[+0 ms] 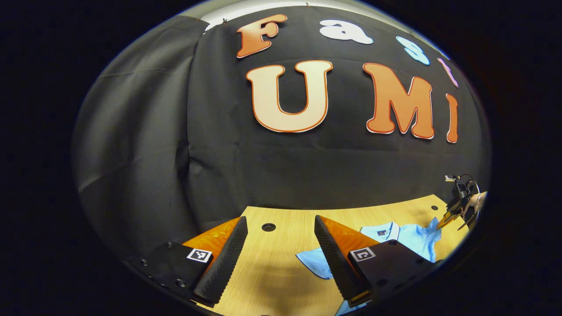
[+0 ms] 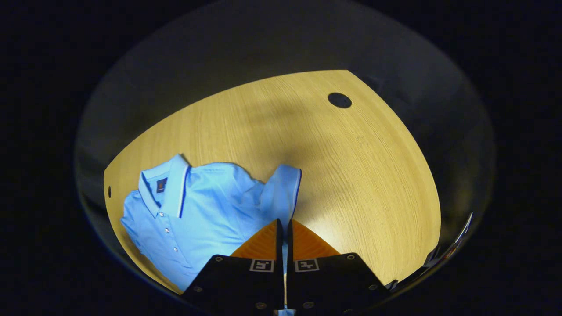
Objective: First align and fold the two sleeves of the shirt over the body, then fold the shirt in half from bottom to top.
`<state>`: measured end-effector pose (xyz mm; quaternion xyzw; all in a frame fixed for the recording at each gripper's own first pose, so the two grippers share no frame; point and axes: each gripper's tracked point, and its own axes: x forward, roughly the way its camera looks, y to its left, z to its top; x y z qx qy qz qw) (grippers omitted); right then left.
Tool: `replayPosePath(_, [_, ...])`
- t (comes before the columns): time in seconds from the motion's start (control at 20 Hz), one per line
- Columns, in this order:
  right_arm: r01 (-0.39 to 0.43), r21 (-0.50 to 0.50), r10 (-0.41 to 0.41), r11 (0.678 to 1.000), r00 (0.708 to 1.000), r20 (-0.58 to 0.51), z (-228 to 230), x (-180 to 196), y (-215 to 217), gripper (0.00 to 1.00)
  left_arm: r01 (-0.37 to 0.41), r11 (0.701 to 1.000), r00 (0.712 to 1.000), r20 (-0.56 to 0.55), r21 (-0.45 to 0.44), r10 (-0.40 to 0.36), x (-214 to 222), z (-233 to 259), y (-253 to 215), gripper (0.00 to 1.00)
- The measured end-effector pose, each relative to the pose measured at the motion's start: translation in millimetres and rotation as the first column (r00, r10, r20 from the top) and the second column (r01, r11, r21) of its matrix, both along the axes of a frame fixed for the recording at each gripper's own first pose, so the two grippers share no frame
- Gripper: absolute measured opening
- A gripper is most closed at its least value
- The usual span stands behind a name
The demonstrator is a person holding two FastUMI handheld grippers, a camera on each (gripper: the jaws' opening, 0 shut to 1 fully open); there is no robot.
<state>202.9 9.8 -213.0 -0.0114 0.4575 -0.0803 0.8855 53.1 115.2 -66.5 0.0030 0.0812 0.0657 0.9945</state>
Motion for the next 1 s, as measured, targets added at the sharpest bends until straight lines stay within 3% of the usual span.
replayPosePath(0.5, [-0.208, 0.044, 0.205, 0.977, 0.977, 0.059, 28.3, -23.4, 121.9, 0.02, 0.009, 1.0, 1.0, 0.006, 0.002, -0.009, -3.5, 1.4, 19.6, 0.98])
replayPosePath(1.0, [-0.38, 0.051, 0.38, 0.923, 0.925, 0.009, -11.8, -46.0, 229.5, 0.02, -0.032, 0.999, 0.999, -0.008, -0.02, 0.032, -12.4, -11.3, 60.6, 0.98])
